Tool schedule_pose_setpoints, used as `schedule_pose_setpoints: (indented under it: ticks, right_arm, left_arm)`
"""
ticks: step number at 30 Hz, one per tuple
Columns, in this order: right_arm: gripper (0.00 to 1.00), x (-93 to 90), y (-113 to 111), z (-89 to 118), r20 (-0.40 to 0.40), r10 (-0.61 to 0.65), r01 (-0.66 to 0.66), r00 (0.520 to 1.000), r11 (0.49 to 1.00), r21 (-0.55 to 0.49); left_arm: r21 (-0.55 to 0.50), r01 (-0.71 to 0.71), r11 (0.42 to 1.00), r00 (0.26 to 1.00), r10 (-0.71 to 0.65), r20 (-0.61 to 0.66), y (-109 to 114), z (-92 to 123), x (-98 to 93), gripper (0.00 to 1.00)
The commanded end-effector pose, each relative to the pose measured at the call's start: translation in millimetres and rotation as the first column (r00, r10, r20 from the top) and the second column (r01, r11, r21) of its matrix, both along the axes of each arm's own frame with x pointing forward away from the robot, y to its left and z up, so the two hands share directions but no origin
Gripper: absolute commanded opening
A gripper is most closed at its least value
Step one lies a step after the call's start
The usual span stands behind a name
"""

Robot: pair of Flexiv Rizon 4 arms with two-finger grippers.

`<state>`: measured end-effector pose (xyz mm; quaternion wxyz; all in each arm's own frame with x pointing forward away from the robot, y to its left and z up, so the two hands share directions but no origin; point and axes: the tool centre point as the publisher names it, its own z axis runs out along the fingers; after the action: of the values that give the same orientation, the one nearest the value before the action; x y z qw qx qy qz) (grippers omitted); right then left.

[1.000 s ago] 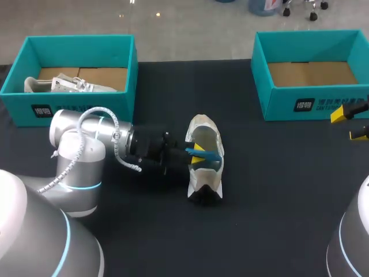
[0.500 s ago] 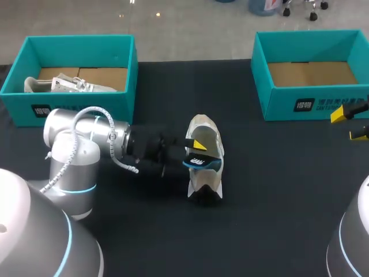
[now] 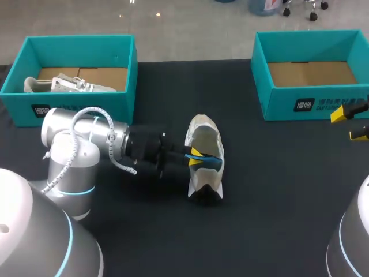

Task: Take the shoe out of the shoebox, open the shoe tongue, remove and reinsert the insole, then place the shoe into the shoebox

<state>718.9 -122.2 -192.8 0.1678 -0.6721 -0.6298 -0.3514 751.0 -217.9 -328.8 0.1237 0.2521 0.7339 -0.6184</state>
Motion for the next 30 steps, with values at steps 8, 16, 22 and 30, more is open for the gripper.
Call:
schedule_pose_setpoints:
  ticks: [8, 16, 22, 30]
  right_arm:
    - [1.0, -0.5, 1, 0, -0.001, -0.002, 0.002, 1.0, 1.0, -0.003]
    - [1.0, -0.5, 1, 0, -0.001, -0.002, 0.002, 1.0, 1.0, -0.003]
    - [1.0, -0.5, 1, 0, -0.001, -0.002, 0.002, 1.0, 1.0, -0.003]
    - [1.0, -0.5, 1, 0, -0.001, -0.002, 0.002, 1.0, 1.0, -0.003]
  left_arm:
    - [0.044, -0.011, 0.999, 1.0, 0.011, 0.002, -4, -9, 16.7, 0.0]
    - [0.07, -0.027, 0.997, 1.0, 0.026, 0.01, -2, -18, 20.2, 0.0]
    - [0.061, -0.05, 0.997, 0.999, 0.049, 0.007, -2, -17, 23.7, 0.11]
    - [0.039, -0.036, 0.999, 0.999, 0.035, 0.019, 5, -1, 9.7, 0.32]
